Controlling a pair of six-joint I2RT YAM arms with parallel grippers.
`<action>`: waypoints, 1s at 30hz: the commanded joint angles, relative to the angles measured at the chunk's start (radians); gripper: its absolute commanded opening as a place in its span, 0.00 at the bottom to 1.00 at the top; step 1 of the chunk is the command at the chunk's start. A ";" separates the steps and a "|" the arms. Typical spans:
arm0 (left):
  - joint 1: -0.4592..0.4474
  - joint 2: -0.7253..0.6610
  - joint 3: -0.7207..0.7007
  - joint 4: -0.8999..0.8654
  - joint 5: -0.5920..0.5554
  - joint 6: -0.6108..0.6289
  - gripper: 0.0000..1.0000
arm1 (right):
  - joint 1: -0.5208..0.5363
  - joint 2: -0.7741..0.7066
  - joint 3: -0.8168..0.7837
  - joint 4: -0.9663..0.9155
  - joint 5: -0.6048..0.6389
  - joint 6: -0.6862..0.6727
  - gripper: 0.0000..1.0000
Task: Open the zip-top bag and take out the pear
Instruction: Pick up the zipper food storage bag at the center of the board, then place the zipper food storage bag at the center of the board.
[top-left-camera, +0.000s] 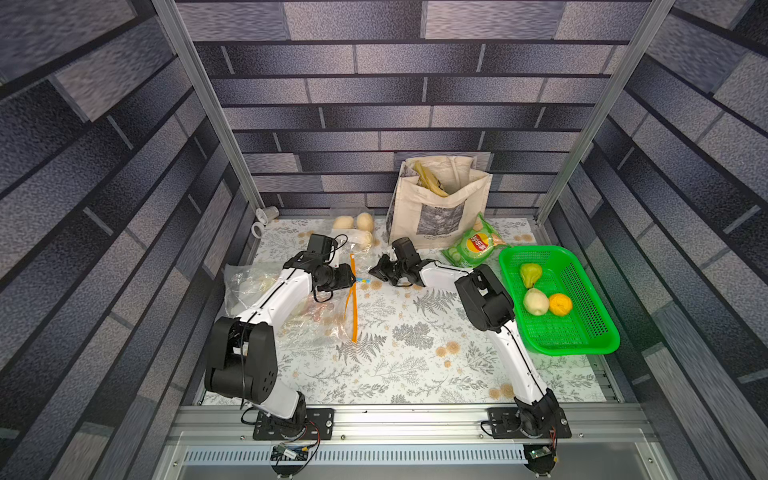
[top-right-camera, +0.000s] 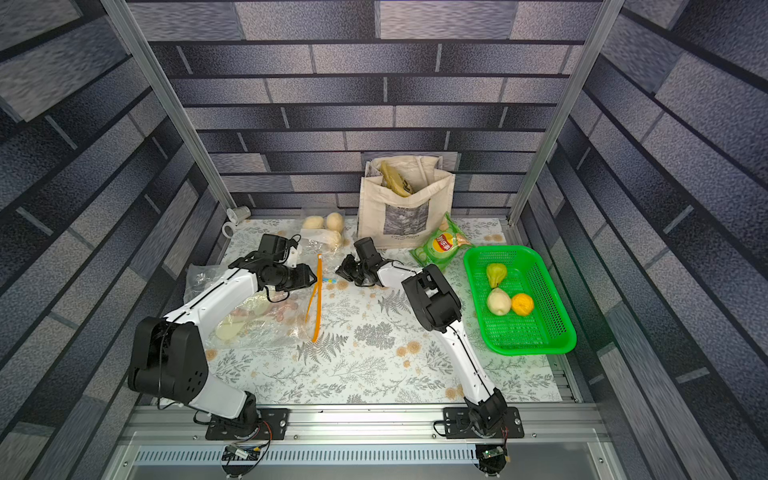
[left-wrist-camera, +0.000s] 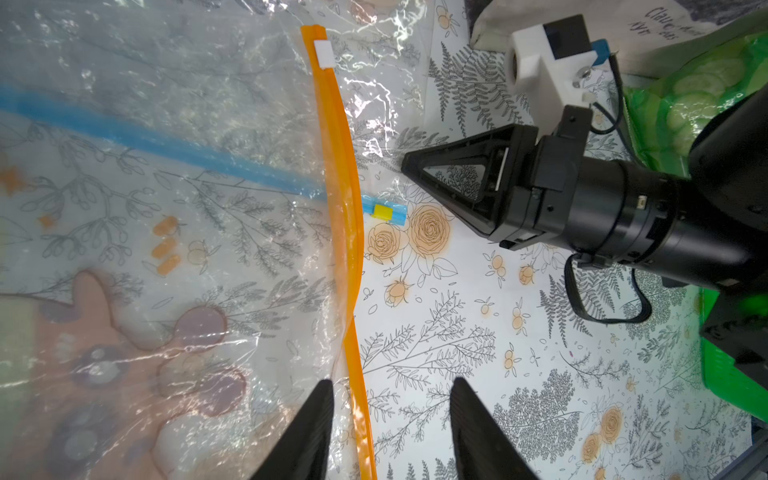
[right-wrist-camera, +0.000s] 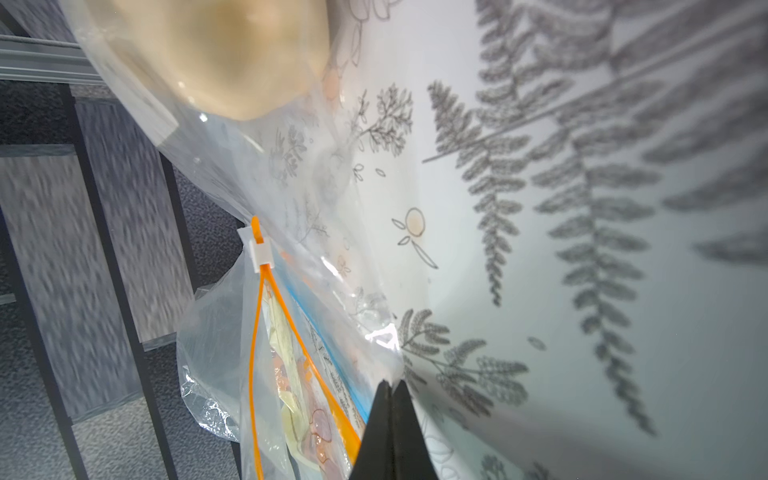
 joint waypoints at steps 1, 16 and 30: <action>0.002 -0.063 -0.007 -0.019 -0.025 0.005 0.48 | 0.006 0.006 0.027 0.030 -0.029 -0.028 0.00; 0.016 -0.114 0.005 -0.041 -0.079 0.018 0.48 | -0.085 -0.380 -0.181 0.047 -0.029 -0.234 0.00; 0.019 -0.168 0.019 -0.020 -0.084 0.036 0.48 | -0.113 -0.656 -0.192 -0.078 -0.135 -0.453 0.00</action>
